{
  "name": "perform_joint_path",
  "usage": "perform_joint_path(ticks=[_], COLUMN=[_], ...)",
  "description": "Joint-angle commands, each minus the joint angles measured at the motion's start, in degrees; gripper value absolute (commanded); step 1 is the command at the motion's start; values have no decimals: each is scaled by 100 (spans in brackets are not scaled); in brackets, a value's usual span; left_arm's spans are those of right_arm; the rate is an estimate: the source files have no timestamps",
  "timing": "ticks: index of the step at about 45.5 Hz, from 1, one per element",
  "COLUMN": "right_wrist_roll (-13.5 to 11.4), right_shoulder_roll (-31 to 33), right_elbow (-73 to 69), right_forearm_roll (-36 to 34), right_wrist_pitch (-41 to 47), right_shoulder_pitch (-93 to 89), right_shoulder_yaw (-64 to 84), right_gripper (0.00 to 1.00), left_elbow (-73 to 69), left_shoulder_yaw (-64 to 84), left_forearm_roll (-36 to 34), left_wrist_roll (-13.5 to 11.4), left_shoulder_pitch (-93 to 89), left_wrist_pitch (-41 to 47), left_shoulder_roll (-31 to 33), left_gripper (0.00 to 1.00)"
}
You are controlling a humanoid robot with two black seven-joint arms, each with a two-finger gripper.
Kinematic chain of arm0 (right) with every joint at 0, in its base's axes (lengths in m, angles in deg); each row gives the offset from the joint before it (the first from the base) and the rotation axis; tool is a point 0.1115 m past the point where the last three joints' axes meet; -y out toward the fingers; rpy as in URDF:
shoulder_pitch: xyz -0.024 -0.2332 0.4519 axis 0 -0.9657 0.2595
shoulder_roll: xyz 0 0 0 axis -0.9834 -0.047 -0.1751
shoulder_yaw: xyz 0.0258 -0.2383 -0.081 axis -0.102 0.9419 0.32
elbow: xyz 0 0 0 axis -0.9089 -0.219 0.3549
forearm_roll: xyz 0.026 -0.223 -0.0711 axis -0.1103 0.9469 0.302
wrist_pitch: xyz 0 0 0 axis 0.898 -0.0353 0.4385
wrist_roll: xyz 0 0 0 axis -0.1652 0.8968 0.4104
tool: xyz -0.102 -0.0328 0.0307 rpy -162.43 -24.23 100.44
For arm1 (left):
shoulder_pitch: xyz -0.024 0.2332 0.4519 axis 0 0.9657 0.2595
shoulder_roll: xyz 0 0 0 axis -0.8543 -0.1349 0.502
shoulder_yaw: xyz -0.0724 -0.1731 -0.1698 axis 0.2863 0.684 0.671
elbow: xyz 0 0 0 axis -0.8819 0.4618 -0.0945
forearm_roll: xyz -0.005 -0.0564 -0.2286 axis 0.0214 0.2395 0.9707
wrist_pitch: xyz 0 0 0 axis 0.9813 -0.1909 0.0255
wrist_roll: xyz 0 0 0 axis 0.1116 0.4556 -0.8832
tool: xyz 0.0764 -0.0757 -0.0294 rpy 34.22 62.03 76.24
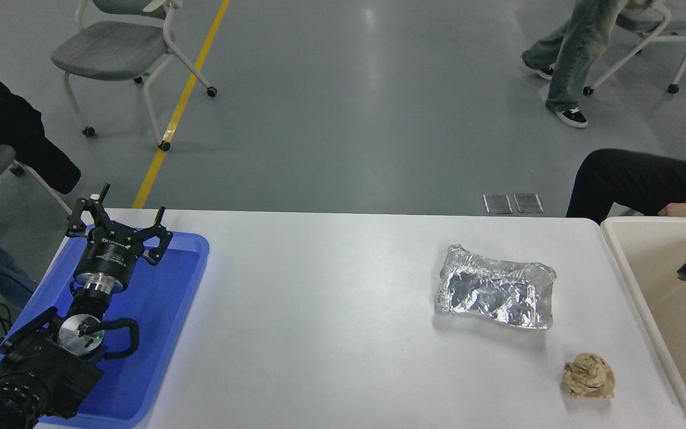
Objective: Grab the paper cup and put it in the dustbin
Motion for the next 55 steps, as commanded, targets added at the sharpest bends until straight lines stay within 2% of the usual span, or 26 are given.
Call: perform_joint_path(ticks=[1,8,16,20,29,33,37,45,55], right_wrist_roll=[-31,-23,-31,4,-23,-31,-40,-49,-31], right_shoulder_roll=[250,162,-400,-883,-2227,-2869,-3230,-3521,-3732], right_elbow=[-1134,-2144,-3164,-3472,-3543,-3543,-3552,-3902,-4773], right_forearm_roll=[9,0,-61,-175,-1352,-1634,-1845,-2328,-2874], right_wrist_pitch=[636,891,1629,1989,2219,2254,2447,3009,3317], right_shoulder_pitch=[2150,3600,5104,5526,5790,5966,6063,6572,7469], right_shoulder_yaw=[1961,2805,3702,3913,4510,4836,4880,4977,5118], right_gripper=[100,100,100,100,100,100,100,100,100], left_elbow=[3,3,3,3,3,3,-15,-15,-14], left_shoulder_yaw=[0,0,0,0,0,0,0,0,0], left_forearm_roll=[0,0,0,0,0,0,0,0,0], left_wrist_roll=[0,0,0,-9,-9,-9,-9,-9,-9], left_shoulder_pitch=[0,0,0,8,8,8,8,17,17], left_wrist_pitch=[0,0,0,0,0,0,0,0,0], left_shoulder_roll=[1,1,-8,-8,-8,-8,-17,-17,-17], left_gripper=[100,100,100,100,100,100,100,100,100])
